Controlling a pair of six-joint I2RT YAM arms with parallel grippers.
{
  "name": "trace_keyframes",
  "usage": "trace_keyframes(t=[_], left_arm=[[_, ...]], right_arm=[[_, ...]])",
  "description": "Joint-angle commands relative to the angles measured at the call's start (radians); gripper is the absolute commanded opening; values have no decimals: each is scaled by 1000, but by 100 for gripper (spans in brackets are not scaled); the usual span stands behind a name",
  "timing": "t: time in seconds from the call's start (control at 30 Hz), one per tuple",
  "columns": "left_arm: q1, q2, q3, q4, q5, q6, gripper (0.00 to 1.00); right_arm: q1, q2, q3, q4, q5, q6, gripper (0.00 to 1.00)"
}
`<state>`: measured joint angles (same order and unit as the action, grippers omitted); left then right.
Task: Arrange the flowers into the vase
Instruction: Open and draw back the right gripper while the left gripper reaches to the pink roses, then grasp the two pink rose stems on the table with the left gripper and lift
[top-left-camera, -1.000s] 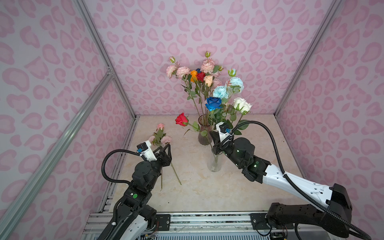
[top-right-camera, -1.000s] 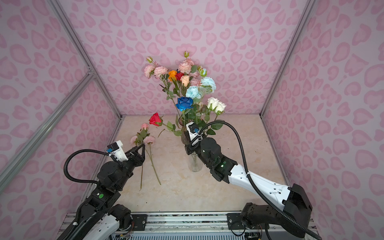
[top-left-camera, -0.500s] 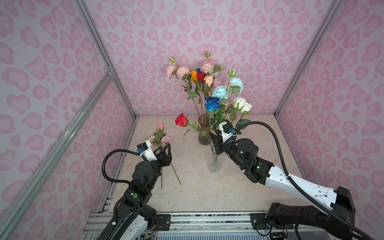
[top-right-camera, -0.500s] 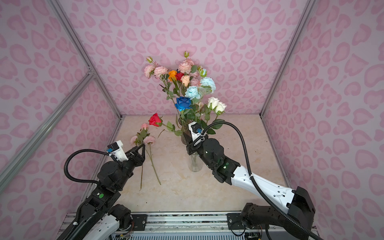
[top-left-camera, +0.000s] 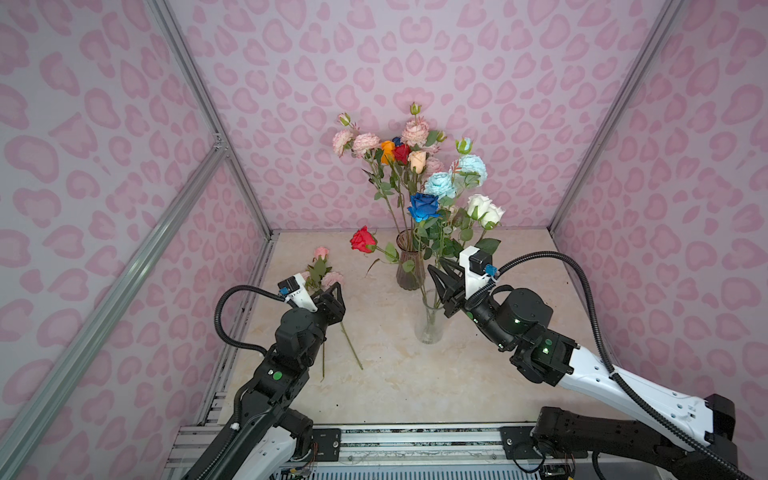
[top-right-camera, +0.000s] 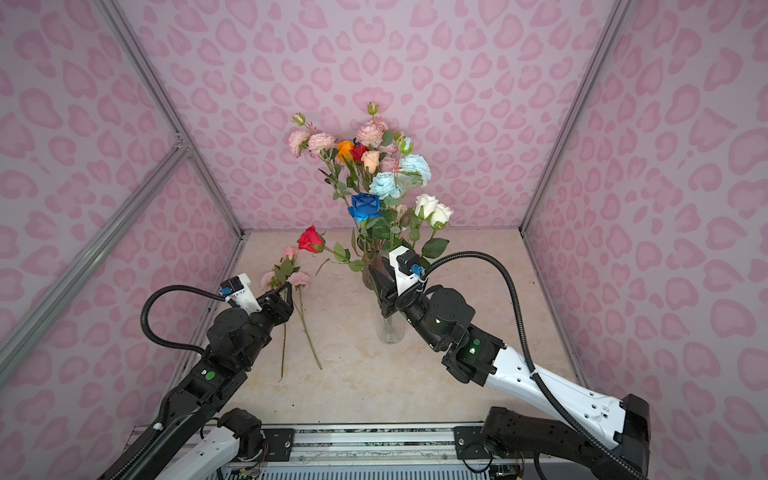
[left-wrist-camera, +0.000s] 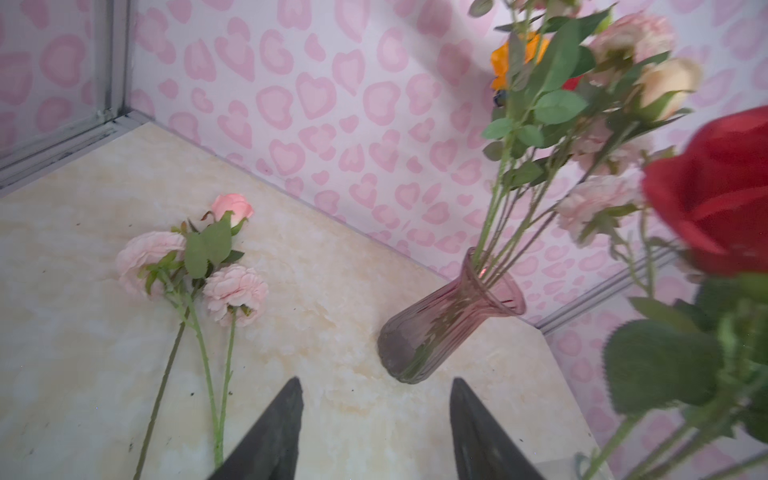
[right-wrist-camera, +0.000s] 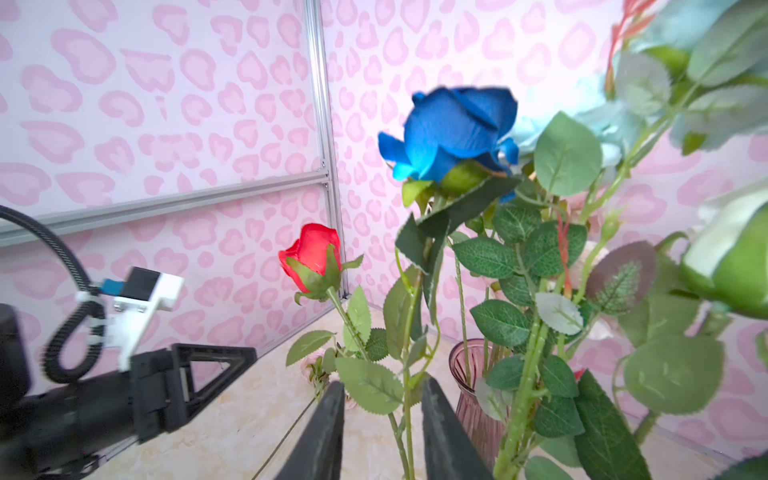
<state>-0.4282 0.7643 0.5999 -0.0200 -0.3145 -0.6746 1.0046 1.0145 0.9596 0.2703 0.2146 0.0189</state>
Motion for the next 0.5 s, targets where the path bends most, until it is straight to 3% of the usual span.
trace_keyframes(t=[0.0,0.13,0.47], left_arm=[[34,129,49,-122,-53,-87,55],[111,272,49,-101,51,-152,49],[114,661,133,-154,126,-154,50]], right_arm=[[36,-47,4,-38,47,-43,26],[79,-133,-28,-70,95,-59,22],[80,-271,-130,-132,192,-30,27]])
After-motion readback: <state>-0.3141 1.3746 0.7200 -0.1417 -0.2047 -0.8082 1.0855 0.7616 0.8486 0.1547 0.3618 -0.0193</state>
